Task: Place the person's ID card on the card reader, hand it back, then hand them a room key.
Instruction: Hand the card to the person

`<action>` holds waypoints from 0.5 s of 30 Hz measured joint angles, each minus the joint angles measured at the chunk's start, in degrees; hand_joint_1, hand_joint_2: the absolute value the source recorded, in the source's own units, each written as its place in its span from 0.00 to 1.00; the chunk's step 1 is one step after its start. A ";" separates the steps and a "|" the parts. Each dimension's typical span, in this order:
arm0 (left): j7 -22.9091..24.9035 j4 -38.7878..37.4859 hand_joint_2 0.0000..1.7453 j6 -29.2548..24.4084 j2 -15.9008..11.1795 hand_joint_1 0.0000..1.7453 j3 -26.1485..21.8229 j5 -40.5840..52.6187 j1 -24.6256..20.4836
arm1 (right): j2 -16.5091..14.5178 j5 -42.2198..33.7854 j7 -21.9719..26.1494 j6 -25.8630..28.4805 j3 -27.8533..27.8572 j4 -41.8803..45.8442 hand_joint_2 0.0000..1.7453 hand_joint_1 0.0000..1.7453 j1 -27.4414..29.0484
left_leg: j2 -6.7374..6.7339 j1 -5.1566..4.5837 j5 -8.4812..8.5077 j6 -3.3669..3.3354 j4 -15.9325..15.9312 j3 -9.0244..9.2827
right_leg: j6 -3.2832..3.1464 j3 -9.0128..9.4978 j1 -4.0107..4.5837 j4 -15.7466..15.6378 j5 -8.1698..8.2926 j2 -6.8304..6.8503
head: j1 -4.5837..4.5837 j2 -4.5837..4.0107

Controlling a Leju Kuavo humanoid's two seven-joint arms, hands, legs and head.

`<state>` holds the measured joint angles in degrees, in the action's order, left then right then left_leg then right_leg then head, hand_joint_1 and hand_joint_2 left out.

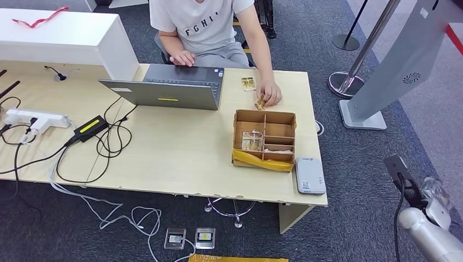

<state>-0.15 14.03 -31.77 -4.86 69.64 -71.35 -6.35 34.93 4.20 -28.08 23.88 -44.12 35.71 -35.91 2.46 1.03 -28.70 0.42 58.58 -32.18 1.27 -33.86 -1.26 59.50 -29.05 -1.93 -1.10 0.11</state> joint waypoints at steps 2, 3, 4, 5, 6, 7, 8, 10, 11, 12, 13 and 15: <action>0.04 0.00 0.00 -0.04 -0.03 0.00 -0.06 -0.42 0.00 | 0.26 -4.64 3.59 2.95 1.27 -0.59 0.00 0.00 3.33 | -0.02 0.00 -0.02 0.01 0.00 0.00 | 0.00 -0.02 0.00 0.00 0.00 -0.02 | 0.01 0.00; 0.11 0.00 0.00 0.09 -0.04 0.00 -0.10 -0.64 -0.02 | 0.24 -7.68 5.90 4.86 2.21 -0.89 0.00 0.00 5.03 | -0.01 0.00 -0.03 0.01 -0.01 0.00 | 0.00 -0.02 0.00 0.00 -0.02 -0.02 | 0.01 0.00; 0.18 0.00 0.00 0.29 -0.05 0.00 -0.16 -0.95 -0.03 | 0.15 -10.97 8.45 6.81 3.30 -1.26 0.00 0.00 6.76 | 0.01 0.01 -0.03 0.00 -0.01 0.00 | -0.01 -0.01 0.00 0.00 -0.03 0.02 | 0.01 0.00; 0.25 0.00 0.00 0.50 -0.07 0.00 -0.26 -1.32 -0.04 | -0.04 -14.40 11.12 8.67 4.52 -1.73 0.00 0.00 8.51 | 0.03 0.01 -0.03 0.00 -0.01 -0.01 | -0.02 0.00 0.01 0.00 -0.05 0.08 | 0.00 0.00; 0.28 0.00 0.00 0.69 -0.08 0.00 -0.37 -1.78 -0.03 | -0.33 -17.82 13.78 10.13 5.87 -2.38 0.00 0.00 10.13 | 0.06 0.01 -0.04 0.00 -0.02 -0.02 | -0.02 0.00 0.01 0.00 -0.07 0.12 | -0.01 0.01; 0.28 0.00 0.00 0.81 -0.10 0.00 -0.51 -2.23 -0.01 | -0.71 -20.67 16.12 11.02 7.15 -3.11 0.00 0.00 11.57 | 0.07 0.01 -0.04 0.00 -0.02 -0.03 | -0.03 0.00 0.01 0.01 -0.07 0.14 | -0.01 0.01; 0.28 0.00 0.00 0.87 -0.14 0.00 -0.66 -2.62 0.00 | -1.17 -22.97 18.06 11.45 8.32 -3.83 0.00 0.00 12.82 | 0.04 0.01 -0.05 0.02 -0.03 -0.02 | -0.04 -0.01 0.01 0.01 -0.08 0.08 | 0.01 0.01; 0.18 0.00 0.00 1.02 -0.27 0.00 -1.06 -3.23 0.01 | -2.10 -26.75 21.25 11.47 10.44 -5.12 0.00 0.00 15.20 | -0.03 0.02 -0.08 0.04 -0.03 0.02 | -0.05 -0.01 0.02 0.01 -0.10 -0.02 | 0.03 0.00; 0.06 0.00 0.00 1.12 -0.33 0.00 -1.33 -3.51 -0.01 | -2.63 -28.96 22.80 11.31 11.63 -5.81 0.00 0.00 16.54 | 0.00 0.03 -0.09 0.05 -0.03 0.06 | -0.05 0.02 0.04 0.00 -0.13 0.00 | 0.02 0.00; -0.06 0.00 0.00 1.29 -0.37 0.00 -1.58 -3.81 -0.01 | -3.28 -31.53 24.42 11.06 13.02 -6.60 0.00 0.00 17.98 | 0.09 0.03 -0.10 0.04 -0.03 0.07 | -0.05 0.07 0.05 0.00 -0.17 0.08 | 0.00 0.00; -0.15 -0.01 0.00 1.61 -0.41 0.00 -1.81 -4.10 -0.01 | -4.05 -34.24 26.08 10.74 14.54 -7.51 0.00 0.00 19.58 | 0.18 0.04 -0.10 0.04 -0.03 0.07 | -0.05 0.11 0.06 -0.01 -0.21 0.17 | -0.01 0.00; -0.05 -0.02 0.00 2.62 -0.50 0.00 -2.16 -4.52 0.06 | -5.93 -38.10 28.64 10.11 17.33 -9.39 0.00 0.00 22.75 | 0.30 0.05 -0.11 0.04 -0.04 0.05 | -0.07 0.13 0.06 0.00 -0.25 0.26 | 0.01 0.00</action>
<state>-0.20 14.02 -29.15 -5.36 67.48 -75.88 -6.29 29.01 -33.90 0.56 33.99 -26.79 26.32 -13.16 2.76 1.08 -28.80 0.47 58.55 -32.13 1.20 -33.73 -1.19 59.50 -29.30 -1.67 -1.09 0.11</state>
